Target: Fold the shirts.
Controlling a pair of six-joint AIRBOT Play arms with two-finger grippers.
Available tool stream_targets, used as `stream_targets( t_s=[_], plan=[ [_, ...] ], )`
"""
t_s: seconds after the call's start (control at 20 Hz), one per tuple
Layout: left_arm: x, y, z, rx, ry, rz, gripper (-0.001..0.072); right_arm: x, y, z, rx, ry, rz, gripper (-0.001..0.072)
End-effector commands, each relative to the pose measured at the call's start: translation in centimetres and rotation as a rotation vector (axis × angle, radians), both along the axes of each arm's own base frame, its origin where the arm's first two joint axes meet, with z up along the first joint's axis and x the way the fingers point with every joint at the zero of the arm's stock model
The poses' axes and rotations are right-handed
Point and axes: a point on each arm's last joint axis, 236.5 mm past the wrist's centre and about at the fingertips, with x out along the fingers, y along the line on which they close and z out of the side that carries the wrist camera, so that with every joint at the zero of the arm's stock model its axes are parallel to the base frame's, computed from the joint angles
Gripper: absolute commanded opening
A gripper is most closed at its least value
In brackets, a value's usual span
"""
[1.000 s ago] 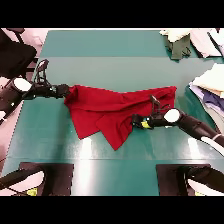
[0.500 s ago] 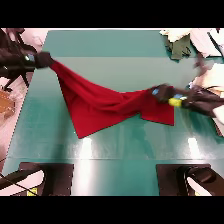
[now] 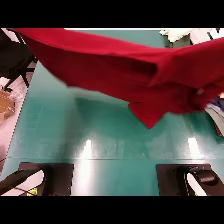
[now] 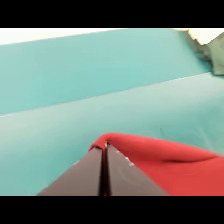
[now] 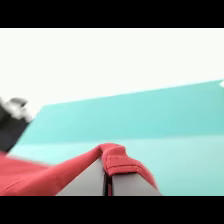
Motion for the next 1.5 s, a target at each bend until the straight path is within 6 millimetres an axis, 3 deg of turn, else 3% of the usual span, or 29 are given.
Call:
stream_targets(
  t_s=[0.0, 0.1, 0.2, 0.3, 0.35, 0.45, 0.55, 0.65, 0.85, 1.0, 1.1, 1.15, 1.25, 1.35, 1.45],
  plan=[
    [-8.7, 0.8, 2.8, 0.061, -0.083, 0.055, 0.0018, -4.8, -3.0, 3.9, -0.126, -0.066, -0.143, 0.0015],
    [-13.1, 1.5, 5.3, 0.076, -0.199, 0.105, 0.0018, -7.4, -3.6, 6.1, -0.186, -0.116, -0.204, 0.0015],
    [-16.6, 1.2, 8.3, 0.056, -0.338, 0.114, 0.0018, -8.7, -3.1, 8.0, -0.194, -0.155, -0.227, 0.0015],
    [-17.8, 0.7, 9.6, 0.002, -0.389, 0.104, 0.0017, -7.2, -1.4, 7.9, -0.194, -0.104, -0.163, 0.0015],
    [-17.3, 0.5, 9.0, -0.018, -0.358, 0.094, 0.0017, -5.4, -0.4, 6.8, -0.189, -0.040, -0.100, 0.0014],
    [-13.6, 0.4, 4.8, -0.038, -0.188, 0.082, 0.0017, -0.9, 0.2, 3.6, -0.128, 0.094, 0.016, 0.0015],
    [-7.9, 0.1, -1.0, -0.069, 0.005, 0.057, 0.0018, 4.2, -0.6, -0.4, -0.018, 0.212, 0.102, 0.0015],
    [-2.1, 0.0, -6.5, -0.115, 0.131, 0.049, 0.0018, 9.6, -1.9, -6.4, 0.060, 0.355, 0.132, 0.0015],
    [10.0, 2.2, -18.1, -0.151, 0.265, 0.128, 0.0017, 22.1, 0.7, -17.3, 0.129, 0.468, 0.207, 0.0014],
    [16.7, 3.8, -24.7, -0.164, 0.317, 0.190, 0.0017, 30.0, 1.9, -24.4, 0.161, 0.567, 0.220, 0.0014],
    [19.9, 4.7, -28.5, -0.180, 0.336, 0.230, 0.0017, 34.1, 2.2, -28.1, 0.175, 0.612, 0.226, 0.0015],
    [21.0, 5.0, -30.6, -0.181, 0.361, 0.242, 0.0017, 35.4, 2.1, -29.9, 0.191, 0.644, 0.227, 0.0015],
    [21.7, 5.0, -35.0, -0.172, 0.450, 0.244, 0.0017, 35.9, 2.7, -33.5, 0.215, 0.748, 0.256, 0.0014],
    [21.4, 4.9, -39.3, -0.146, 0.558, 0.235, 0.0017, 33.9, 2.8, -37.4, 0.162, 0.894, 0.287, 0.0014],
    [20.9, 5.0, -42.8, -0.112, 0.642, 0.230, 0.0017, 31.6, 1.4, -41.1, 0.065, 1.028, 0.235, 0.0014]
  ],
)
